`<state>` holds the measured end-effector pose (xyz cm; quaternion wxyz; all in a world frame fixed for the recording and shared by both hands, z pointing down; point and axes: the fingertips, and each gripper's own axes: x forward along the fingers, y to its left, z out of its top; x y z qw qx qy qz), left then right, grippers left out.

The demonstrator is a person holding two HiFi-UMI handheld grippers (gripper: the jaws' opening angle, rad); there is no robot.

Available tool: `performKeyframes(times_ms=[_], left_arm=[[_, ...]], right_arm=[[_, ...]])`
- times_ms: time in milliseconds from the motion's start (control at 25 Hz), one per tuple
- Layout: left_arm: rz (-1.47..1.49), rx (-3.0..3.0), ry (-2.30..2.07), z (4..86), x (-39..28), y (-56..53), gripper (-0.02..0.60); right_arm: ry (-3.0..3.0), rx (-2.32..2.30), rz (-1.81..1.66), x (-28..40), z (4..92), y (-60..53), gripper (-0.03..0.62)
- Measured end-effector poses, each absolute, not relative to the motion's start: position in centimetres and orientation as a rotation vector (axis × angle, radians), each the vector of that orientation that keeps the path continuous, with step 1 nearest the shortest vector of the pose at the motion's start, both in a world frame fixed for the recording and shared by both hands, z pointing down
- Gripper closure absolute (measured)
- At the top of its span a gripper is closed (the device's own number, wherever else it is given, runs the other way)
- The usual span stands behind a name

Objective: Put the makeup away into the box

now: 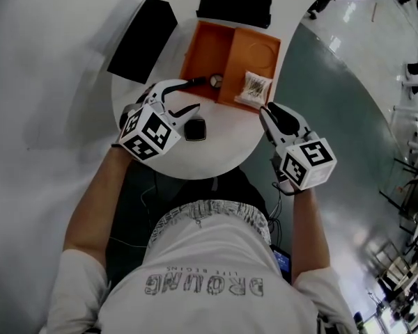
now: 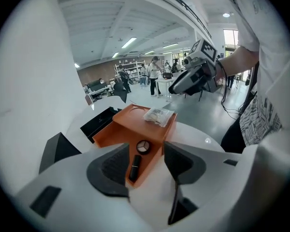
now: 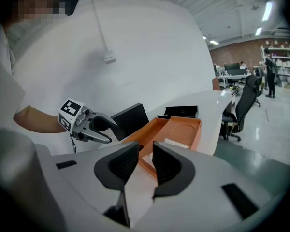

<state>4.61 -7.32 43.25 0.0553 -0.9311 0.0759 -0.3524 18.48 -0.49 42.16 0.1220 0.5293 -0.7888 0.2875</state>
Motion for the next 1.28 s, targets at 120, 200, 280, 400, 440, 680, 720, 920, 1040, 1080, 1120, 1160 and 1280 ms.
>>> performKeyframes(times_ms=[120, 200, 280, 400, 440, 680, 720, 920, 1040, 1080, 1120, 1160, 1280], left_arm=[[-1.028, -2.835, 0.274, 42.3, 3.4, -6.1, 0.340], [-0.998, -2.849, 0.304, 41.7, 2.7, -5.3, 0.345], [-0.970, -2.872, 0.339, 41.4, 2.0, -4.6, 0.353], [-0.934, -2.907, 0.407, 41.2, 0.7, -3.9, 0.361], [-0.922, -2.919, 0.436, 41.2, 0.3, -3.7, 0.372], [-0.874, -2.972, 0.578, 41.3, -2.4, -2.5, 0.404], [-0.866, -2.979, 0.599, 41.4, -2.8, -2.4, 0.411], [-0.816, -3.038, 0.736, 41.6, -4.8, -1.8, 0.449], [-0.798, -3.071, 0.801, 42.1, -5.9, -1.6, 0.459], [-0.793, -3.083, 0.823, 42.3, -6.3, -1.5, 0.459], [-0.788, -3.095, 0.847, 42.5, -6.6, -1.3, 0.460], [-0.784, -3.107, 0.872, 42.8, -6.9, -1.2, 0.460], [-0.775, -3.127, 0.931, 43.5, -7.7, -0.8, 0.461]], right_arm=[[-2.309, 1.532, 0.820, 17.0, 41.7, 0.4, 0.496], [-2.314, 1.519, 0.809, 16.1, 41.4, 0.8, 0.495], [-2.320, 1.502, 0.799, 15.2, 41.3, 1.1, 0.494], [-2.327, 1.473, 0.786, 14.0, 41.3, 1.4, 0.491], [-2.328, 1.463, 0.782, 13.6, 41.4, 1.5, 0.490], [-2.330, 1.410, 0.770, 12.1, 41.9, 1.7, 0.487], [-2.331, 1.399, 0.768, 11.8, 42.1, 1.7, 0.487], [-2.331, 1.330, 0.745, 10.4, 42.7, 1.6, 0.485], [-2.330, 1.292, 0.722, 9.7, 43.2, 1.5, 0.481], [-2.327, 1.277, 0.718, 9.4, 43.4, 1.5, 0.479], [-2.321, 1.258, 0.716, 9.2, 43.5, 1.4, 0.476], [-2.314, 1.236, 0.715, 8.9, 43.6, 1.4, 0.473], [-2.302, 1.173, 0.703, 7.9, 44.4, 1.3, 0.461]])
